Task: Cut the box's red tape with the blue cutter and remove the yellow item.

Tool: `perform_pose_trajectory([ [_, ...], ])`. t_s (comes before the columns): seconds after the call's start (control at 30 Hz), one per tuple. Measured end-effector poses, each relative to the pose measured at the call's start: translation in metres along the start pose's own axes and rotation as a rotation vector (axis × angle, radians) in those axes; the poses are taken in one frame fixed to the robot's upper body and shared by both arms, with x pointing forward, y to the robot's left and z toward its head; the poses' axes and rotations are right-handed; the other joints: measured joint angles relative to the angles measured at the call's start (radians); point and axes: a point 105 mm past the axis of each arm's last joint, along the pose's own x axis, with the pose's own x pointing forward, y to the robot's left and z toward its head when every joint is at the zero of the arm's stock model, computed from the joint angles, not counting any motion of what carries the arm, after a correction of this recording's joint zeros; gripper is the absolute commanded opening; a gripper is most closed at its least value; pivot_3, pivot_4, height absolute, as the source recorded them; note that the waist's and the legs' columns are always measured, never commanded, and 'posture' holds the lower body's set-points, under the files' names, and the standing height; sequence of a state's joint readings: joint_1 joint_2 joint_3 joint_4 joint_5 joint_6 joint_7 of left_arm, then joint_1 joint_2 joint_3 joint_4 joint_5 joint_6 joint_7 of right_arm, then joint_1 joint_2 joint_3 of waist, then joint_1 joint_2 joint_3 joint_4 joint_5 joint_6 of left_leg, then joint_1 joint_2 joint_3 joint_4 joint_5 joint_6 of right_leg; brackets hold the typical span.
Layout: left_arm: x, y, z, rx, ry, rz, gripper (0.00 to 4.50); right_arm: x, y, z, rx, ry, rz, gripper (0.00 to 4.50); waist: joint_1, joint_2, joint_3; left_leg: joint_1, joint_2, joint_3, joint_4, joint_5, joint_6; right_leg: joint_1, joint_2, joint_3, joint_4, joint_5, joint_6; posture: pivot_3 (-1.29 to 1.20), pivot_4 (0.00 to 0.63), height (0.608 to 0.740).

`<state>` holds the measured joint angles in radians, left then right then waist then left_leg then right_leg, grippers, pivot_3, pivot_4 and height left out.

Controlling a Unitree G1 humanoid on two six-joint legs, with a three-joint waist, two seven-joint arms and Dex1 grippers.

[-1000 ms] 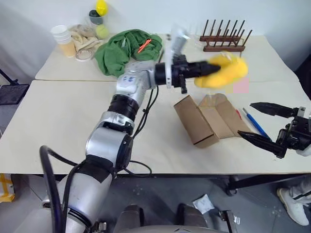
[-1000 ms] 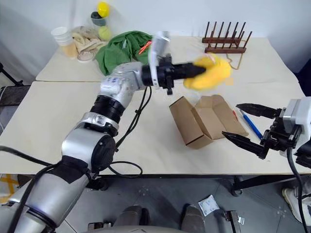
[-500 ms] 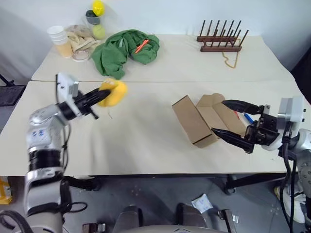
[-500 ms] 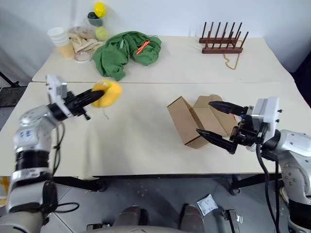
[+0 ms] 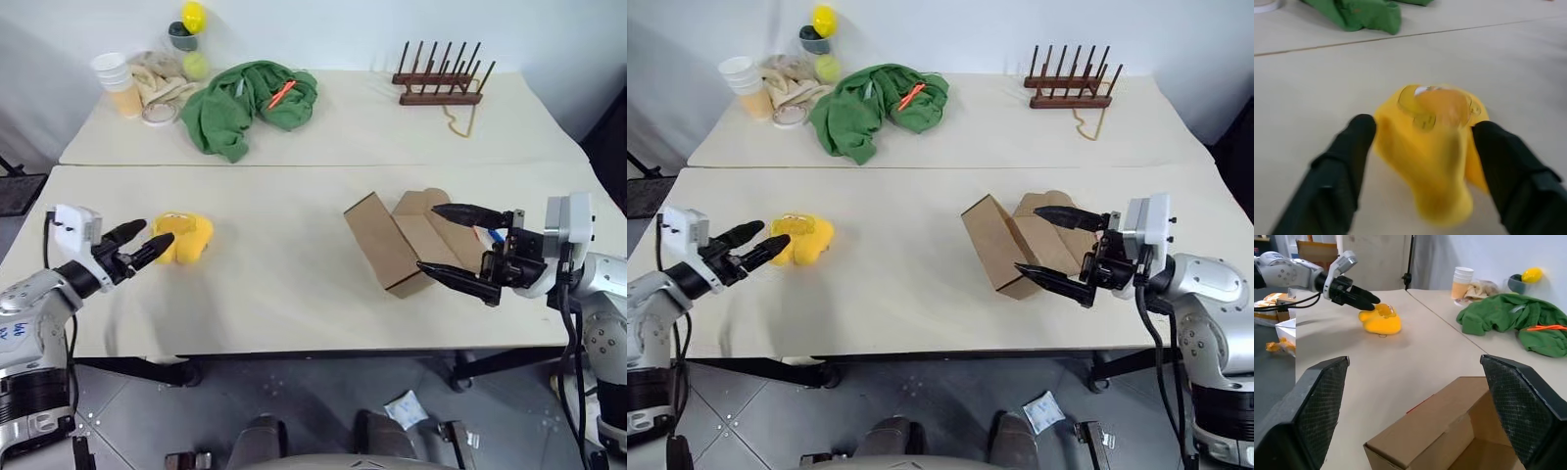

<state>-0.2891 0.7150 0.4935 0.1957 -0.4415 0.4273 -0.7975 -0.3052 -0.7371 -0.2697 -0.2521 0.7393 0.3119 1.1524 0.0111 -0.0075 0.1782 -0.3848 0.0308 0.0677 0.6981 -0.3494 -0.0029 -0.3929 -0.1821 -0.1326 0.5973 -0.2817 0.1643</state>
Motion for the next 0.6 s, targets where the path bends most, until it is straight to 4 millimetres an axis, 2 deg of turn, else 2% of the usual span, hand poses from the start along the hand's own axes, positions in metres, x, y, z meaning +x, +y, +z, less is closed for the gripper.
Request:
perform_pose_trajectory([
  [0.1,-0.010,-0.001,0.009,0.036,-0.019,-0.022,4.48,0.004,0.000,0.005,0.021,-0.026,0.027,4.50,-0.004,0.000,0.000,0.000,0.000,0.000,0.000,0.000,0.000,0.000,0.000,0.000,0.000,0.000,0.000,0.00,0.150,0.740],
  [0.23,-0.036,0.015,0.025,0.132,-0.028,0.028,4.48,0.005,0.003,0.005,0.043,-0.026,0.058,4.50,-0.009,0.000,0.000,0.000,0.000,0.000,-0.001,0.000,0.000,0.000,0.000,0.000,0.000,0.000,0.000,0.00,0.150,0.740],
  [0.3,-0.057,0.023,0.019,0.208,0.035,0.030,4.48,0.008,0.006,0.003,0.044,-0.010,0.090,4.50,-0.014,0.000,0.000,0.000,0.000,0.001,-0.001,0.000,-0.001,-0.001,0.000,0.000,0.000,0.000,0.000,0.00,0.150,0.740],
  [0.4,-0.097,0.031,-0.005,0.246,0.139,0.054,4.48,0.003,0.008,-0.004,0.023,0.077,0.124,4.50,-0.025,0.001,0.000,0.002,0.000,0.005,-0.006,-0.001,-0.001,-0.002,0.000,0.000,-0.001,0.000,0.000,0.00,0.150,0.740],
  [0.43,-0.101,0.028,-0.010,0.243,0.144,0.040,4.48,0.001,0.008,-0.005,0.018,0.101,0.131,4.50,-0.024,0.001,0.000,0.003,0.001,0.005,-0.006,-0.001,-0.001,-0.002,0.000,0.000,-0.001,0.000,0.000,0.00,0.150,0.740],
  [0.6,-0.095,-0.012,-0.010,0.269,0.106,-0.059,4.48,0.003,0.010,-0.009,-0.009,0.095,0.109,4.50,0.000,0.000,0.000,0.002,0.001,0.003,-0.002,-0.001,-0.001,0.000,-0.001,0.001,-0.001,0.000,0.000,0.00,0.150,0.740],
])
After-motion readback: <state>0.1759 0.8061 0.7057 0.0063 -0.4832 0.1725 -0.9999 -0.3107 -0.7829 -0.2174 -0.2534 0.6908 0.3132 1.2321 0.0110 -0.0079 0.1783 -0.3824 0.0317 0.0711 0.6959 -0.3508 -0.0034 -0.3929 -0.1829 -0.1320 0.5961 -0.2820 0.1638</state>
